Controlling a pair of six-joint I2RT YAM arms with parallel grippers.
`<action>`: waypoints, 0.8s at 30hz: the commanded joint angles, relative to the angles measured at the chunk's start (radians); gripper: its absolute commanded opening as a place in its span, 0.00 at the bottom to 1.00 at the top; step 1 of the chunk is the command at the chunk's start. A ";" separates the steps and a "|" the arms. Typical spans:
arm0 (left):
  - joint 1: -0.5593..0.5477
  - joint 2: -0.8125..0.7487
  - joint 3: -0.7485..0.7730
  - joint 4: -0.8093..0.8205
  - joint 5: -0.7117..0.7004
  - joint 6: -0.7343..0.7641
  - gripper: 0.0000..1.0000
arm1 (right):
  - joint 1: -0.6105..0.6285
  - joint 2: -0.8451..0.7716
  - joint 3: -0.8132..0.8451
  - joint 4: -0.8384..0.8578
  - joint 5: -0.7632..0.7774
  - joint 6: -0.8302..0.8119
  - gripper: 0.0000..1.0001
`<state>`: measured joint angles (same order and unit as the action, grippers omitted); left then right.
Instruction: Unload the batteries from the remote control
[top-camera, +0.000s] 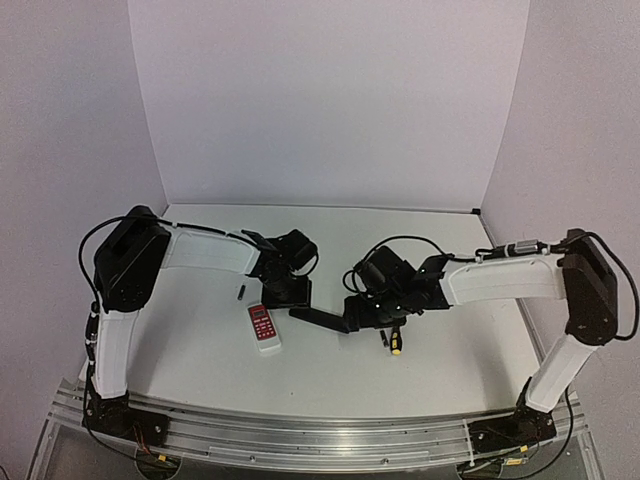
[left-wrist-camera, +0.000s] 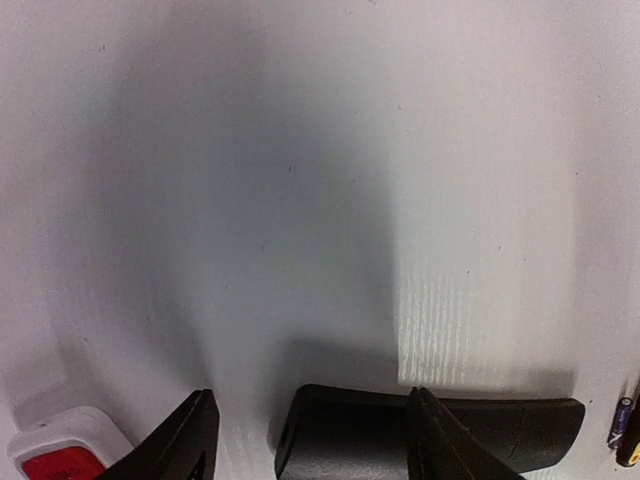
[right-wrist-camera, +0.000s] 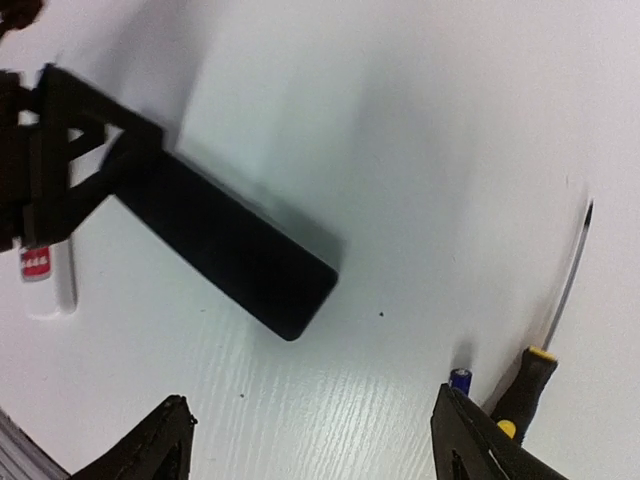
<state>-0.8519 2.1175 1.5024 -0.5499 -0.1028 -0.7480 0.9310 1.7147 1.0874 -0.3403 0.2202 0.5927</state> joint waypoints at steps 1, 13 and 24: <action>0.017 -0.024 0.159 -0.131 -0.071 0.054 0.77 | -0.003 -0.102 0.039 0.001 -0.060 -0.403 0.84; 0.019 -0.433 0.087 -0.159 -0.204 0.102 1.00 | -0.051 -0.018 0.127 -0.033 -0.339 -0.946 0.96; 0.019 -1.061 -0.574 0.004 -0.117 0.016 1.00 | -0.132 0.292 0.356 -0.095 -0.427 -0.986 0.93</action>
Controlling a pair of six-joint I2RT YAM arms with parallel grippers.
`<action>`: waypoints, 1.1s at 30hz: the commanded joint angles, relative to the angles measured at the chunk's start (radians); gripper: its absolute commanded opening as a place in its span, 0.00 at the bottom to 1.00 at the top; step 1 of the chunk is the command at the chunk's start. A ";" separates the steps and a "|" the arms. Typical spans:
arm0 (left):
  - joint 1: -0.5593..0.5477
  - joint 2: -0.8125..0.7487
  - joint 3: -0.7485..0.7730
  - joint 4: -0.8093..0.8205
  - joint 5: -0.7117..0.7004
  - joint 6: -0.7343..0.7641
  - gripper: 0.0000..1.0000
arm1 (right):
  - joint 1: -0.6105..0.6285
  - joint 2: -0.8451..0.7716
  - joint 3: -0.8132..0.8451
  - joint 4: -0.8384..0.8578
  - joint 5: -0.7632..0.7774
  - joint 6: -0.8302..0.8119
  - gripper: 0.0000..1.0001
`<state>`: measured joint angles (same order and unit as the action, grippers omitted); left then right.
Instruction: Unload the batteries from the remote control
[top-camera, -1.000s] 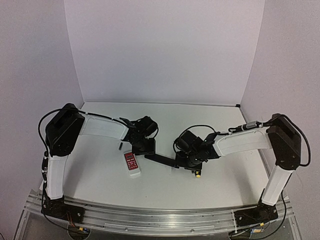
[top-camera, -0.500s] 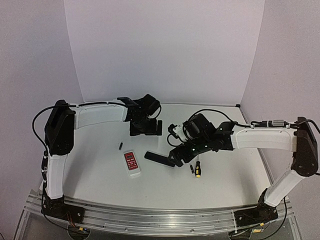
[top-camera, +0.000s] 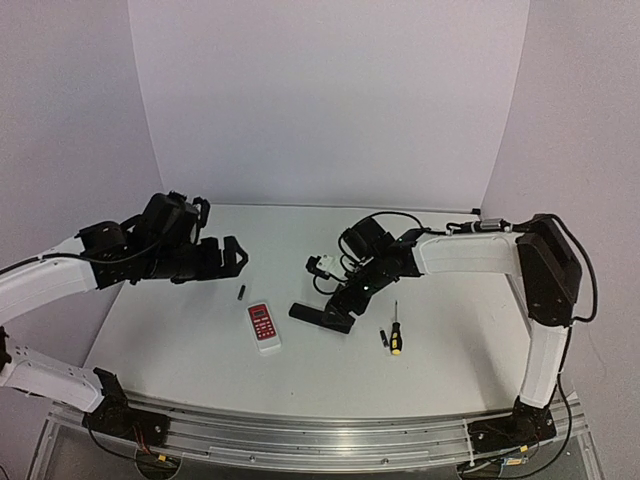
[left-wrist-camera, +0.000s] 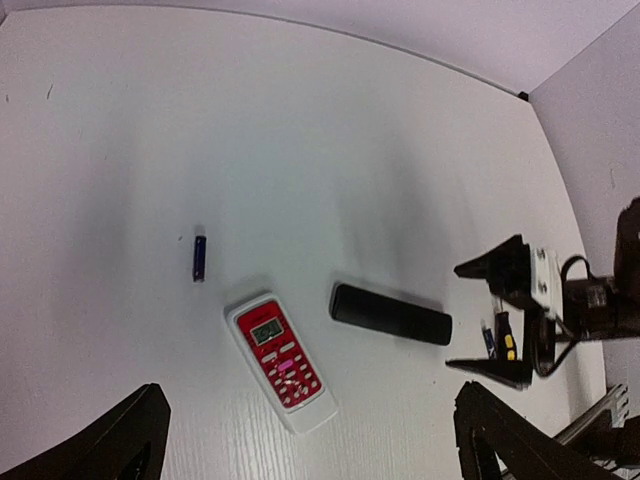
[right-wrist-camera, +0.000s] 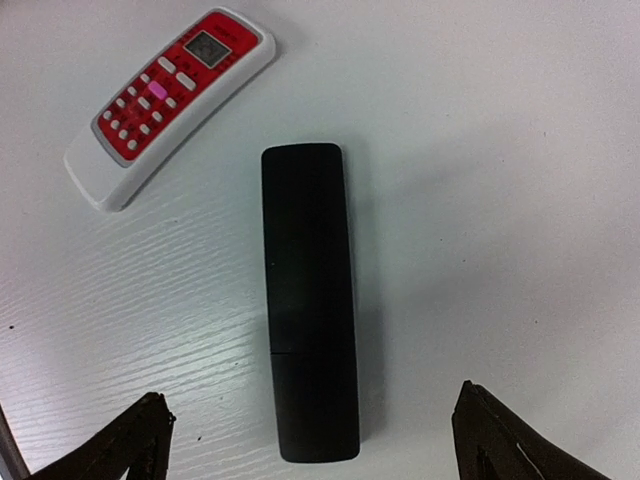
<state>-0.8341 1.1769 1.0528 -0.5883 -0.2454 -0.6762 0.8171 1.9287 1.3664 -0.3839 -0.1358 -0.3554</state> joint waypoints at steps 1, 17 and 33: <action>0.001 -0.152 -0.156 0.043 0.030 -0.070 0.99 | -0.018 0.096 0.093 -0.061 -0.077 -0.040 0.93; 0.001 -0.247 -0.232 -0.014 -0.013 -0.147 1.00 | 0.024 0.230 0.137 -0.125 0.078 -0.081 0.85; 0.001 -0.264 -0.302 0.087 0.020 -0.143 1.00 | 0.041 0.182 0.109 -0.126 0.099 0.089 0.22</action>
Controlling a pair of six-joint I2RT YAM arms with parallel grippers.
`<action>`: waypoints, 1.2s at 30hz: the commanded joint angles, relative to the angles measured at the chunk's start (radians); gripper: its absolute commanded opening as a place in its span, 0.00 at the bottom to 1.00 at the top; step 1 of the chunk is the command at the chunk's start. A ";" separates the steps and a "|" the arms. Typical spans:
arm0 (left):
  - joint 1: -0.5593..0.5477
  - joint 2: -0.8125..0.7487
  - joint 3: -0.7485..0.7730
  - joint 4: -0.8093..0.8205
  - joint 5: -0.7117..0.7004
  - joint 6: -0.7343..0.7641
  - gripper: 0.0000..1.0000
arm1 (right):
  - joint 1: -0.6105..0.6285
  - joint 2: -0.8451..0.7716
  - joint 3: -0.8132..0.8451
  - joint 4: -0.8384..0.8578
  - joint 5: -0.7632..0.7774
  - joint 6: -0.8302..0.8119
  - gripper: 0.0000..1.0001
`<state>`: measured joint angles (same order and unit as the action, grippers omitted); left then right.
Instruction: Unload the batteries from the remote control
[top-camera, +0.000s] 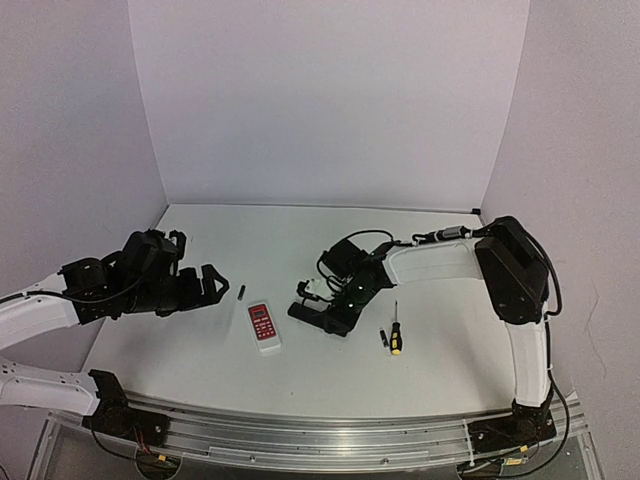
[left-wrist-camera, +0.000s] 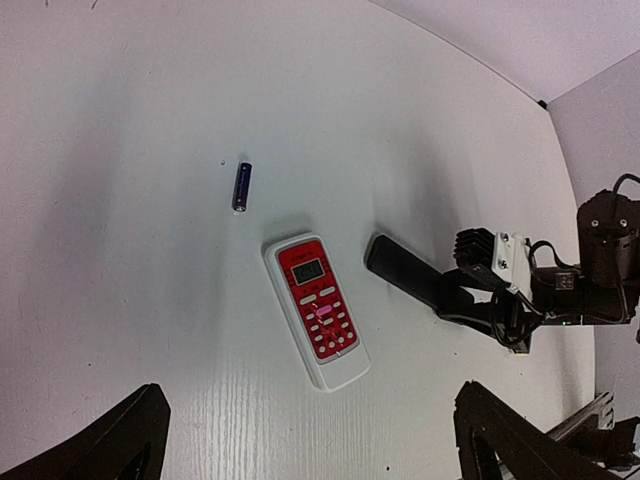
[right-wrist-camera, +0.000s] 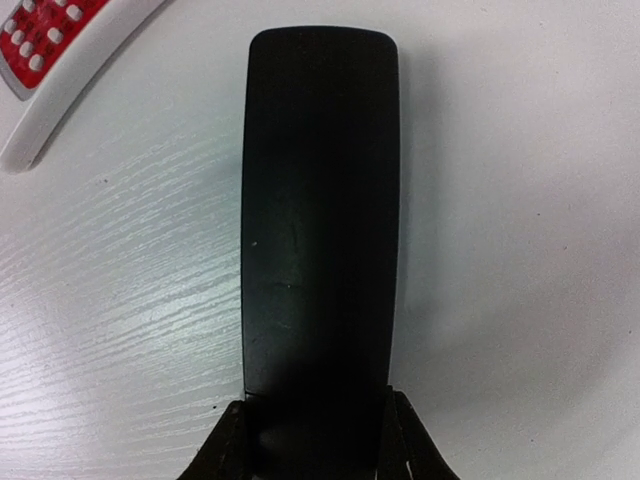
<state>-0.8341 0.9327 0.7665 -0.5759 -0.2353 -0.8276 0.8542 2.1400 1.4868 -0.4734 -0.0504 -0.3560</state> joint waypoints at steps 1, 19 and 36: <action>0.001 -0.018 -0.016 0.083 0.014 0.013 1.00 | 0.004 -0.045 -0.012 -0.033 0.008 0.112 0.20; 0.001 0.051 -0.044 0.831 0.463 0.081 1.00 | 0.005 -0.602 -0.360 0.620 -0.430 0.983 0.07; 0.000 0.289 0.064 1.158 0.696 -0.052 1.00 | 0.031 -0.628 -0.375 0.910 -0.621 1.174 0.05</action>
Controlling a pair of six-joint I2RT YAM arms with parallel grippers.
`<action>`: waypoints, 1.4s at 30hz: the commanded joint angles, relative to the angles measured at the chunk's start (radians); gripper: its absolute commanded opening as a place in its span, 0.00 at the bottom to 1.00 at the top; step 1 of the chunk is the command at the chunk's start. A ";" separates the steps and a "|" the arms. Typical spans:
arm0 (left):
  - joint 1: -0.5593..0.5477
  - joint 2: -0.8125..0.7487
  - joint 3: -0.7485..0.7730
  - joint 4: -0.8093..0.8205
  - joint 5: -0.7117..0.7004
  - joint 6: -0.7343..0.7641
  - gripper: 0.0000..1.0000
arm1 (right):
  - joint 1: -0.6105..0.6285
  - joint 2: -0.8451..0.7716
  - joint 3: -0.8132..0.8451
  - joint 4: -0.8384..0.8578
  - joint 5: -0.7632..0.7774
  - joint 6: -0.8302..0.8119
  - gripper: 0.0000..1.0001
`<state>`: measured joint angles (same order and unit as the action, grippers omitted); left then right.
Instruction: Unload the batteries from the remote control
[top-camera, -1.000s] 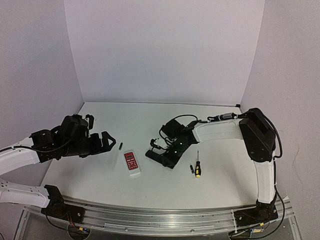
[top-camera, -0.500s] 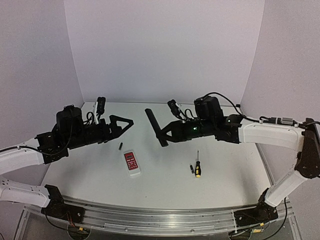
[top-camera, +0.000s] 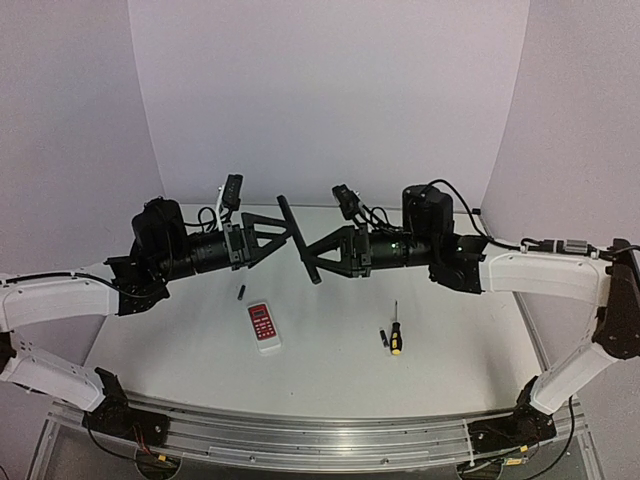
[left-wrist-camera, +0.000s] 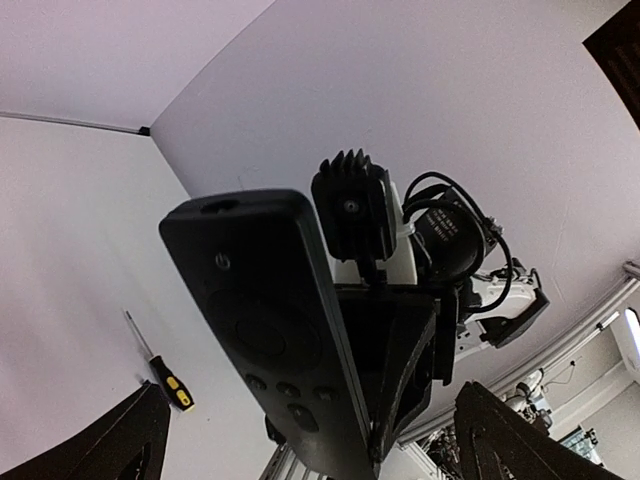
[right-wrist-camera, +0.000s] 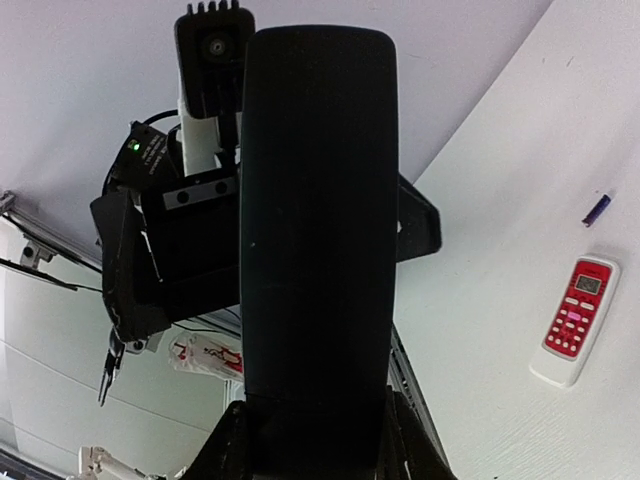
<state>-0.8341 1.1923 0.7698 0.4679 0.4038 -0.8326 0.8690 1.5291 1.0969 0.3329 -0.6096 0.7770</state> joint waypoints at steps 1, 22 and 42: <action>-0.001 0.033 0.061 0.126 0.055 -0.055 1.00 | 0.020 -0.013 0.017 0.110 -0.067 0.039 0.05; -0.001 0.038 0.052 0.162 0.055 -0.136 0.40 | 0.036 0.026 0.027 0.166 -0.076 0.043 0.07; 0.101 0.119 0.306 -1.337 -0.656 -0.108 0.16 | 0.034 -0.252 -0.141 -0.539 0.736 -0.176 0.85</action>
<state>-0.8127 1.2314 1.0531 -0.3949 -0.0834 -0.9192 0.9018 1.3496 0.9806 0.0782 -0.2115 0.6516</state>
